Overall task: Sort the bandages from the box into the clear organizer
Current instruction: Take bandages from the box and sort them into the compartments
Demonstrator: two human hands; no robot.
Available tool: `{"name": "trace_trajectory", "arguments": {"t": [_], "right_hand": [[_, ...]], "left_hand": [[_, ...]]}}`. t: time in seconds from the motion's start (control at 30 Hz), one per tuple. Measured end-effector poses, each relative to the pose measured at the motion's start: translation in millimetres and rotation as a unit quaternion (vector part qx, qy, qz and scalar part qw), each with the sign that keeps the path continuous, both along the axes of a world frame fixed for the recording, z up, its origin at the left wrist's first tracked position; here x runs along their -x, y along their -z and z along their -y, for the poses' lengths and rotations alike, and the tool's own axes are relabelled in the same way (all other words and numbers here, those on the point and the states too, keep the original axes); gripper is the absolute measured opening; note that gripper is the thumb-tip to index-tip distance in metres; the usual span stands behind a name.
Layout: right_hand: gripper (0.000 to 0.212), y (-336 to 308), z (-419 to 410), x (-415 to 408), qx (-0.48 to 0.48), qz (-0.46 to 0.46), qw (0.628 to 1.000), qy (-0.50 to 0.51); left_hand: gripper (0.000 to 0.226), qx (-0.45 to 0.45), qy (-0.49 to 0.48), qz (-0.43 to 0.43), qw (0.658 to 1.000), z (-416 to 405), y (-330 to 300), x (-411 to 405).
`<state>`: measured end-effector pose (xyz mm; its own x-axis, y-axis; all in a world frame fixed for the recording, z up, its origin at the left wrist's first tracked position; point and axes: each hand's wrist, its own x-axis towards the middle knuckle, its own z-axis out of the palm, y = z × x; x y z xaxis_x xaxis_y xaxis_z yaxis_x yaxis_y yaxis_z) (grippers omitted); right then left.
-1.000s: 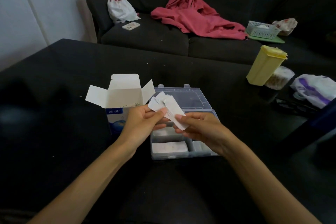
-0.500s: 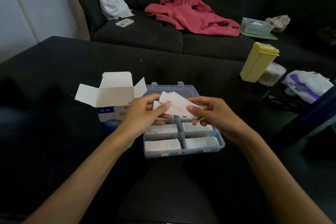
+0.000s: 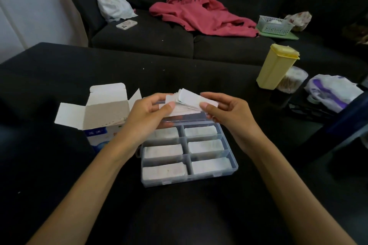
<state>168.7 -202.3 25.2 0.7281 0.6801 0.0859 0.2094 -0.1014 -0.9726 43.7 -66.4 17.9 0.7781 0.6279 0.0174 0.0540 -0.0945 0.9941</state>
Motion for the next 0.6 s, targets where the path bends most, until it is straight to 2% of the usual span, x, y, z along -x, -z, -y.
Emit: {"name": "trace_trajectory", "arguments": {"t": [0.17,0.3,0.37,0.6], "right_hand": [[0.017,5.4,-16.6,4.7,0.033,0.035,0.998,-0.030],[0.025,10.3,-17.6,10.1,0.092,0.069,0.988,-0.098],[0.021,13.2,-19.8,14.7,0.114,0.078,0.982,-0.126],[0.019,18.1,-12.0,22.3,0.153,0.106,0.969,-0.160]], "left_hand": [[0.035,-0.036,-0.013,-0.044,0.998,-8.9,6.8,11.6],[0.024,-0.069,0.043,-0.077,0.994,-11.0,9.0,27.0],[0.023,-0.084,0.063,-0.101,0.989,-11.0,11.5,31.6],[0.024,-0.112,0.117,-0.123,0.979,-14.1,22.6,54.2]]}}
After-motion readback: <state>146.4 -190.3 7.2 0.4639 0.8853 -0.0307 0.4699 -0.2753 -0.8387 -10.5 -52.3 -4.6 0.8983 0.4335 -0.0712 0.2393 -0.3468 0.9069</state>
